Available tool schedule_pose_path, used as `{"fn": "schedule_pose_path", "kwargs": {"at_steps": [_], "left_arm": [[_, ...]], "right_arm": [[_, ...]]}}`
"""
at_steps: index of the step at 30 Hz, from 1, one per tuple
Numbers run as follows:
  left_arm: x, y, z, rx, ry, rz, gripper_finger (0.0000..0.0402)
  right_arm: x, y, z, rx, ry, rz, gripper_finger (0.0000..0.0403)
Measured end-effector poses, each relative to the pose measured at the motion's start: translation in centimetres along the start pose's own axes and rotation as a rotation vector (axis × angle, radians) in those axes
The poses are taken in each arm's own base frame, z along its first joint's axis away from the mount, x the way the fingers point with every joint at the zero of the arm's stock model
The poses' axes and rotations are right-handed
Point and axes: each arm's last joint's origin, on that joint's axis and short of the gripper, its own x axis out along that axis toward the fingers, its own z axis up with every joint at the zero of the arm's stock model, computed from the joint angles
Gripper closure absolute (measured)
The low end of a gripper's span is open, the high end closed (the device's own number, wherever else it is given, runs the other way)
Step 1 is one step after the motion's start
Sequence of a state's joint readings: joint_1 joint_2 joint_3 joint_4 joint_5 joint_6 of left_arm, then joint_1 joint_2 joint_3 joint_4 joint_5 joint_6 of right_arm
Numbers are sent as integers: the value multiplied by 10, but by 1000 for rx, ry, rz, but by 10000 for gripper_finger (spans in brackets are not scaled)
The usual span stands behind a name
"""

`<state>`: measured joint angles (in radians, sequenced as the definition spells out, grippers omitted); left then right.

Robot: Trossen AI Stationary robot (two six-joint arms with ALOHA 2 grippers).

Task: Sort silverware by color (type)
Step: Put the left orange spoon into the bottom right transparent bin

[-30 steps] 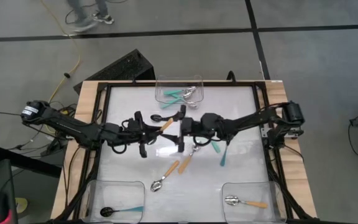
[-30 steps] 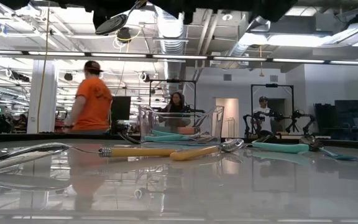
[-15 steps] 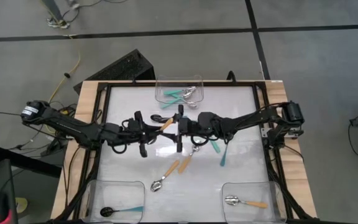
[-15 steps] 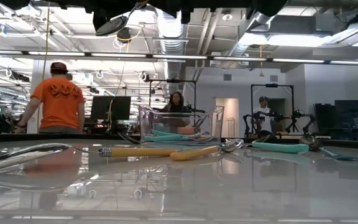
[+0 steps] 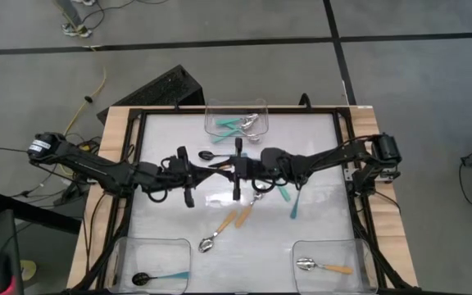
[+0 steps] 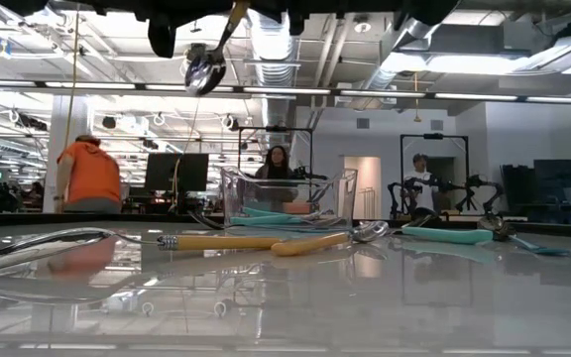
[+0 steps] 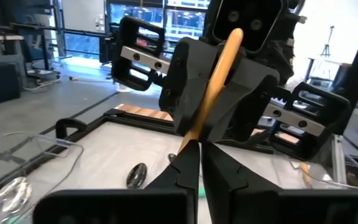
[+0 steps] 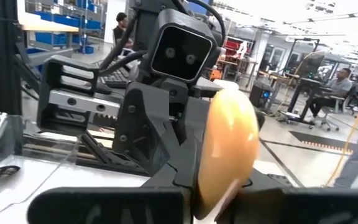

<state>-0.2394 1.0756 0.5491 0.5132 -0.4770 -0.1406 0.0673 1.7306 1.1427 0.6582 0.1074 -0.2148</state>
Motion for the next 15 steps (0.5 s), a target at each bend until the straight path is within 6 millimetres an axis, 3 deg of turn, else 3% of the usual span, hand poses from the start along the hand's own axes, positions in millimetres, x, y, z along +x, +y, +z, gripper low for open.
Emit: {"fn": "schedule_pose_path", "kwargs": {"at_steps": [15], "left_arm": [[0, 2, -1, 9, 10, 46, 381]], "right_arm": [[0, 2, 0, -4, 3, 5, 358]]}}
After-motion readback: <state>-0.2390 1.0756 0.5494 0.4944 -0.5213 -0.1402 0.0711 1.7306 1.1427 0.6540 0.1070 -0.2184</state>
